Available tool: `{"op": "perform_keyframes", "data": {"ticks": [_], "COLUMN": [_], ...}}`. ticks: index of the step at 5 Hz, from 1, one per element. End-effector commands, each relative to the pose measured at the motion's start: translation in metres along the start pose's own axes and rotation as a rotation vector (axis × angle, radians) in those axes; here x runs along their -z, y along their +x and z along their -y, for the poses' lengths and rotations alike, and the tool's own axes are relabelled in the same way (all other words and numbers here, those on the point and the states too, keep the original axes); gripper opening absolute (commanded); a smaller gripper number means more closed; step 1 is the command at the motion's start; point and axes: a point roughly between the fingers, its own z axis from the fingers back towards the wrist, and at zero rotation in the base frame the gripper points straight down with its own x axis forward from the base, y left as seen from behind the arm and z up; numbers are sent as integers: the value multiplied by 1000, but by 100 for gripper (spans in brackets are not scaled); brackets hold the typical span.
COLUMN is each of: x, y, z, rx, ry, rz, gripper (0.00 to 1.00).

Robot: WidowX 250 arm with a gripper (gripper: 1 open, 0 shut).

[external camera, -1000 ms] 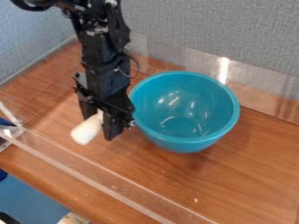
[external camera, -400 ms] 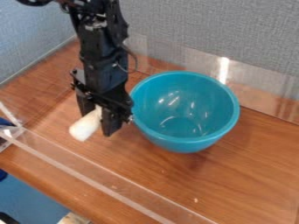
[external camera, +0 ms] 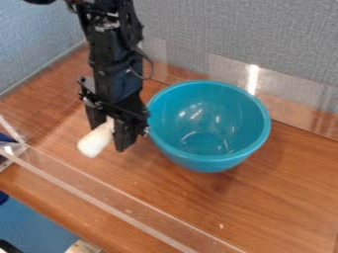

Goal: Remove the mushroom from inside the blue bowl and put it on the table

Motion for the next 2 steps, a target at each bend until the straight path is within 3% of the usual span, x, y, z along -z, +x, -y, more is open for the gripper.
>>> {"op": "perform_keyframes", "data": {"ticks": [1,2], "x": [-8,-6], "y": [9,10], "z": [-7,-8], "rx": [-21,-32], "ry": [11,10], "rz": [35,31], "gripper": [0,0]}}
